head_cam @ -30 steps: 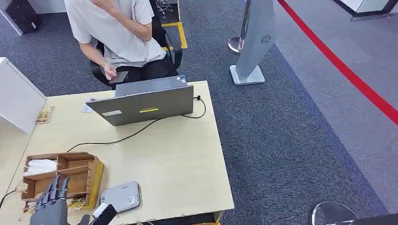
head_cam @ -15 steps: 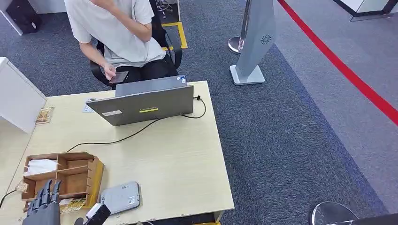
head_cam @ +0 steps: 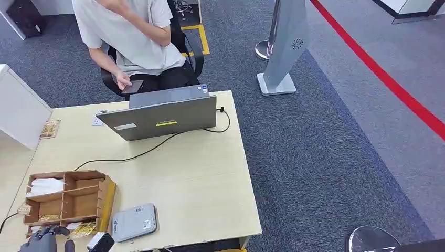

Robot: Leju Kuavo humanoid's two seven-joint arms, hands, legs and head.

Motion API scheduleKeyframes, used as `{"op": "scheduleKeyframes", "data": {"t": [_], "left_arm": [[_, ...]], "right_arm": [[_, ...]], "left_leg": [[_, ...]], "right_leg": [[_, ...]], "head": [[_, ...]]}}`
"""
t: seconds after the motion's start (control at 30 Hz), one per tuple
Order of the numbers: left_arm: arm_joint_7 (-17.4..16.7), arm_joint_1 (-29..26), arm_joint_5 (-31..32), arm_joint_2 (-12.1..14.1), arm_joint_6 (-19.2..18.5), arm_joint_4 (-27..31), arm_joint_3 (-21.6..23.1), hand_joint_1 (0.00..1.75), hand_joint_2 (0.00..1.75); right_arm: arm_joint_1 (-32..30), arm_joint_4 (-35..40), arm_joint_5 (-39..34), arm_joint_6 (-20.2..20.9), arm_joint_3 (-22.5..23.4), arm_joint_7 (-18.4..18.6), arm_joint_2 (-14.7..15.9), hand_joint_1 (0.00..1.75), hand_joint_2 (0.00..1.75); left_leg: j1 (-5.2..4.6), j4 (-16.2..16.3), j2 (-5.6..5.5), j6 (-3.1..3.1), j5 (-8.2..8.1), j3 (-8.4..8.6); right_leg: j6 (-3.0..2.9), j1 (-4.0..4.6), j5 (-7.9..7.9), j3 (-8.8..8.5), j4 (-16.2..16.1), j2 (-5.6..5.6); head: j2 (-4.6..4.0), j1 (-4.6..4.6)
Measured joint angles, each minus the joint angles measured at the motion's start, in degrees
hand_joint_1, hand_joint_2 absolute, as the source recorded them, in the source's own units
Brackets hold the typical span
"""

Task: Pass the card to the sensor for recognition and then transmit it.

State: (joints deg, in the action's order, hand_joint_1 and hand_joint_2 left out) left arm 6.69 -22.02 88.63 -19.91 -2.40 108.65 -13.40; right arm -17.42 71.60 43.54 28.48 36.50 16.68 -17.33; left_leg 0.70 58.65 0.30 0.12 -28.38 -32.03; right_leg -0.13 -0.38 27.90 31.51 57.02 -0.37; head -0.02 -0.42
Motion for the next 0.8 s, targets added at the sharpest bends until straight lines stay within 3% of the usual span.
{"op": "scheduleKeyframes", "data": {"t": [0.8], "left_arm": [[0.7,-0.4,-0.3,-0.6,0.1,0.0,-0.4,1.75,1.75]], "right_arm": [[-0.1,0.0,-1.0,0.0,-0.3,0.6,0.0,0.0,1.75]], "left_leg": [[0.0,0.0,0.0,0.0,0.0,0.0]], "right_leg": [[0.0,0.0,0.0,0.0,0.0,0.0]], "head": [[0.0,0.0]]}}
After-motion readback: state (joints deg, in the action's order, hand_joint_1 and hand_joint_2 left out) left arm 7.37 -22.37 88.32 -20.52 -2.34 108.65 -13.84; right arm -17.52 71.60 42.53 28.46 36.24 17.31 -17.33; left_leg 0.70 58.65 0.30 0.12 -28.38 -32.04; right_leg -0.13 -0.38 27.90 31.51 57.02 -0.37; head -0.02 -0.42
